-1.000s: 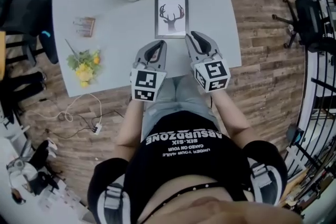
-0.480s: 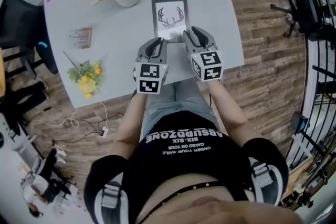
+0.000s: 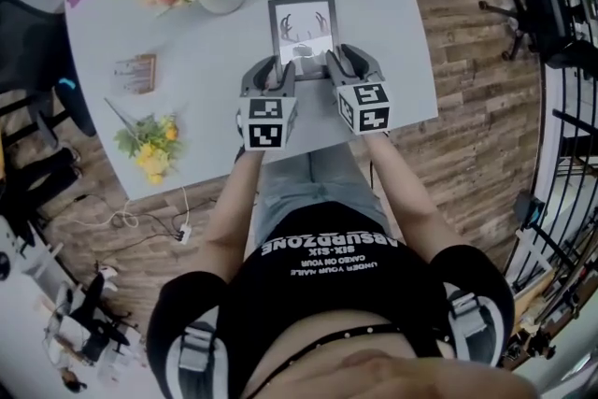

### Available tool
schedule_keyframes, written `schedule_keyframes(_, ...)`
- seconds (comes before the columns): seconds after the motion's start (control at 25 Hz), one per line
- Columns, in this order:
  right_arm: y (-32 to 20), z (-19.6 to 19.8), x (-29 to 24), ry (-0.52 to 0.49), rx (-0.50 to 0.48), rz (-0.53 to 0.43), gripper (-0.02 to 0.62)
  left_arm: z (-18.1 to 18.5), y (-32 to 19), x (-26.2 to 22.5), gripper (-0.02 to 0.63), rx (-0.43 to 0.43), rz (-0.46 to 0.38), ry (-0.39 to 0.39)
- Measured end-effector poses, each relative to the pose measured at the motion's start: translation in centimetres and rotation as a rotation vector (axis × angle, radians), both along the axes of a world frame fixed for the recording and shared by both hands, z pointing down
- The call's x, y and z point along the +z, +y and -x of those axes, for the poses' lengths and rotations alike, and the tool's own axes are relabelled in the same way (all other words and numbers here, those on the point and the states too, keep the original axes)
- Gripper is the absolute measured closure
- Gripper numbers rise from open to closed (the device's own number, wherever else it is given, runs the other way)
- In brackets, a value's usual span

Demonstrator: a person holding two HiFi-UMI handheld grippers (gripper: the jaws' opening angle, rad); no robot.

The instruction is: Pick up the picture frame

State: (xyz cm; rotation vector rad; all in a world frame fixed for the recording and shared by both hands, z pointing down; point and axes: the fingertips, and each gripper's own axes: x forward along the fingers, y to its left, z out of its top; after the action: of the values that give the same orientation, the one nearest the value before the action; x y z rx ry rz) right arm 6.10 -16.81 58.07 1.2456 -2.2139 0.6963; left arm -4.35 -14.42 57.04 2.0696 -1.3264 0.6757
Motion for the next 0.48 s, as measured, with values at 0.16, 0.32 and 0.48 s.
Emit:
schedule_keyframes(0.16,-0.9,-0.1,1.2,0.026,0.005,0.014,0.476,0.3,-0.8,1.4,0.485,-0.008,0.029,0.005)
schedule_keyframes(0.32,-1.2,-0.7,2.3,0.047,0.023,0.037,0.476,0.6,-1.2,2.8,0.485,-0.014,0.071,0.014)
schedule_keyframes(0.48,-1.4,-0.9,3.3,0.056,0.041,0.06,0.476,0.9,-1.6,3.9,0.485,-0.027,0.091,0.01)
